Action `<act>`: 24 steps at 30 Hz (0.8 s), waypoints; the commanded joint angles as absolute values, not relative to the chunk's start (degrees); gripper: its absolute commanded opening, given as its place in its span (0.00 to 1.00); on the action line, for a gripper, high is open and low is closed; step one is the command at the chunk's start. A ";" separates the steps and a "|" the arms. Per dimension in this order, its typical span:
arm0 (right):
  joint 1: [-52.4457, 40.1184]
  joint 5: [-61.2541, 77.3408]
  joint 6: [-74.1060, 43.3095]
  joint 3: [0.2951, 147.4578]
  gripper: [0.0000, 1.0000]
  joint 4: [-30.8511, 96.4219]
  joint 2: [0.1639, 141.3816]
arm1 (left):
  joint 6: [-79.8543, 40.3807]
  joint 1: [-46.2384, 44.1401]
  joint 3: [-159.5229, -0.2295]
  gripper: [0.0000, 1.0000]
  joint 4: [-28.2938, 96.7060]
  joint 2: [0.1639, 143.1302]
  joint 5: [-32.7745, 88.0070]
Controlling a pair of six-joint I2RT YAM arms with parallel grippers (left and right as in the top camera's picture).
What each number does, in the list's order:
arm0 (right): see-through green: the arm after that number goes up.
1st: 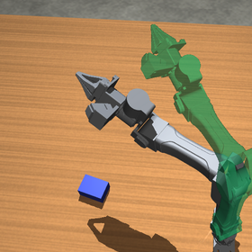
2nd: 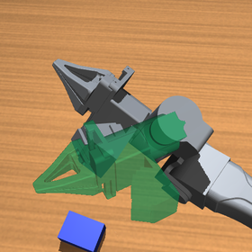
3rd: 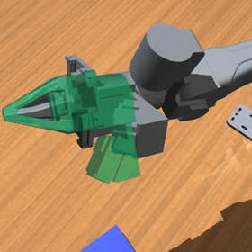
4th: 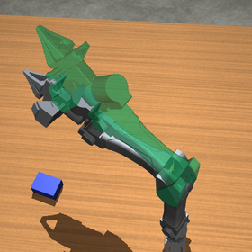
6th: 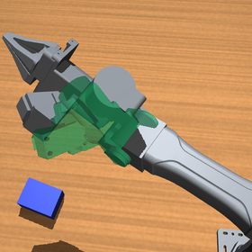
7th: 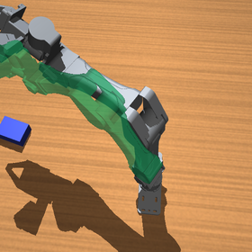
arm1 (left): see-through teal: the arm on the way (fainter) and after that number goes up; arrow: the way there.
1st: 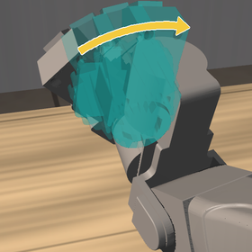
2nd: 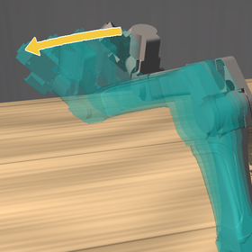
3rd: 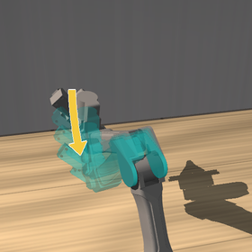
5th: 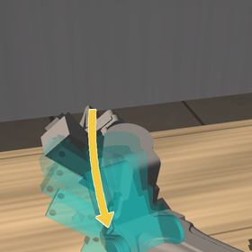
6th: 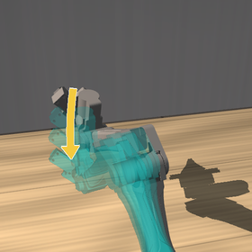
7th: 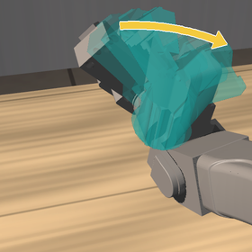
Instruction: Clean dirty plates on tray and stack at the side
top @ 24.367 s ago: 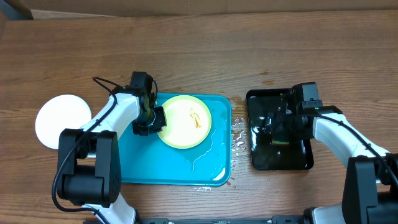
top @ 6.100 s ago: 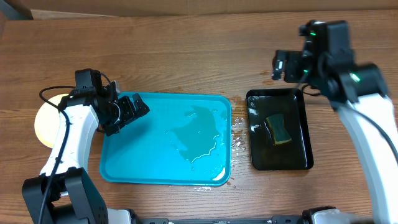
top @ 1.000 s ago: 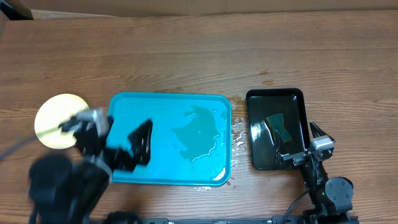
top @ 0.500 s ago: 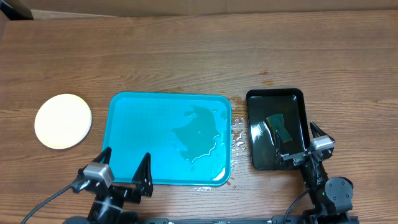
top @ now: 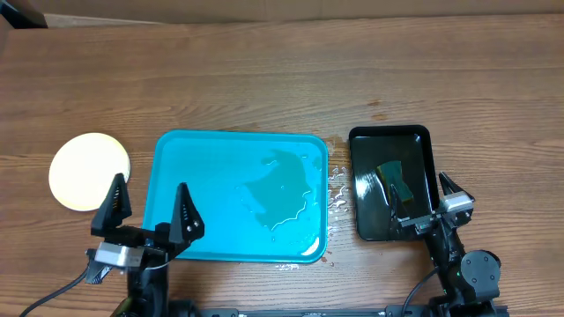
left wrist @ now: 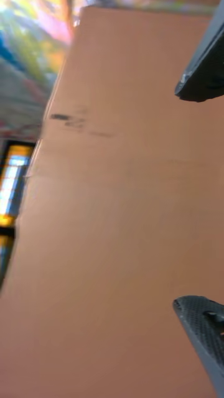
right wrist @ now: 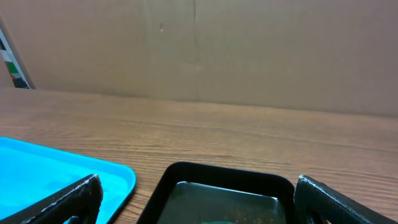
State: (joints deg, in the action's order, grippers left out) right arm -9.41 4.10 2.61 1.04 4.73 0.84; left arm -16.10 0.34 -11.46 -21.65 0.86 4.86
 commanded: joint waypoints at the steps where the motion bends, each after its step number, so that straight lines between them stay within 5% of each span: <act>1: -9.19 4.12 2.85 0.45 1.00 4.45 0.16 | -16.64 -0.03 -8.23 1.00 -23.55 0.21 -1.37; 10: -9.19 4.12 2.85 0.45 1.00 4.45 0.16 | -18.50 -0.03 -0.30 1.00 -22.17 0.21 -4.45; 20: -9.19 4.12 2.85 0.45 1.00 4.45 0.16 | -18.02 -0.03 -0.27 1.00 3.31 0.21 -4.43; 24: -9.19 4.12 2.85 0.45 1.00 4.43 0.16 | -8.36 -0.03 -0.27 1.00 4.49 0.19 0.12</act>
